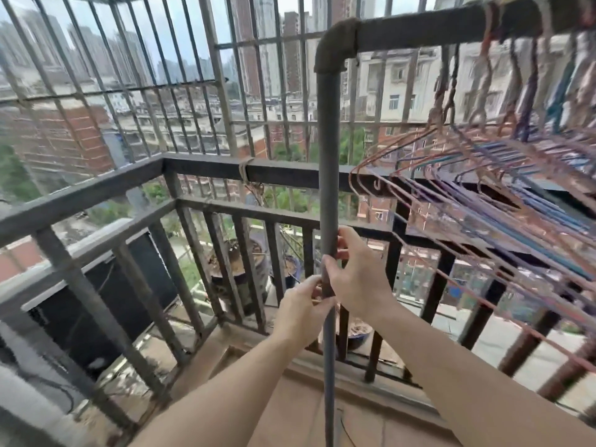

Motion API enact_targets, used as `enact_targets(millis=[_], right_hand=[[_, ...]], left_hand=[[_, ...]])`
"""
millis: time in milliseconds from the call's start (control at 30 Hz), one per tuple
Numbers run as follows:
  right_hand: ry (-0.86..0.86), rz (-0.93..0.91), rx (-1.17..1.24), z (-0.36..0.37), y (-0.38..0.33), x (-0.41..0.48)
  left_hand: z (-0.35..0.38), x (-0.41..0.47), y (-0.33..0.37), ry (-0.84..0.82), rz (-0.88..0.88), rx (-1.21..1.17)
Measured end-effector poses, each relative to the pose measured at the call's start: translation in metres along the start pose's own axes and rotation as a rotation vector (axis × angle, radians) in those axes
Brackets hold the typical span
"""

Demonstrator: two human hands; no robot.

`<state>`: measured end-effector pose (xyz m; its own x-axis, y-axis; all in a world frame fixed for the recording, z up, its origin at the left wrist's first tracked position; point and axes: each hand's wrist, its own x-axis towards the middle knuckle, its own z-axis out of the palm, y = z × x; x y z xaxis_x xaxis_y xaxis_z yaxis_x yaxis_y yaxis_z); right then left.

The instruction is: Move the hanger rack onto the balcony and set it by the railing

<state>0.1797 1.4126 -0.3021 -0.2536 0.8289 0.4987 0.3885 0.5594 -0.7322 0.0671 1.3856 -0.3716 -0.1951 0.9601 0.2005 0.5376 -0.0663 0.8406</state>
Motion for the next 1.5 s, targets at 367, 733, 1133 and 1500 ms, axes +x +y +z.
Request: enact_targets(millis=[367,733,1133,1500], right_hand=[[0.007,-0.008,-0.081,0.01,0.024,0.041],[-0.015,-0.04,-0.059,0.007,0.032,0.045],[-0.015,0.072,0.029,0.013,0.013,0.017],[-0.032,0.11,0.007,-0.027,-0.001,-0.046]], left_hand=[[0.004,0.044,-0.008,0.002,0.037,0.004],[0.001,0.055,-0.014,-0.058,0.07,0.024],[-0.004,0.026,-0.006,-0.025,0.001,0.122],[-0.002,-0.007,0.007,0.105,-0.153,-0.009]])
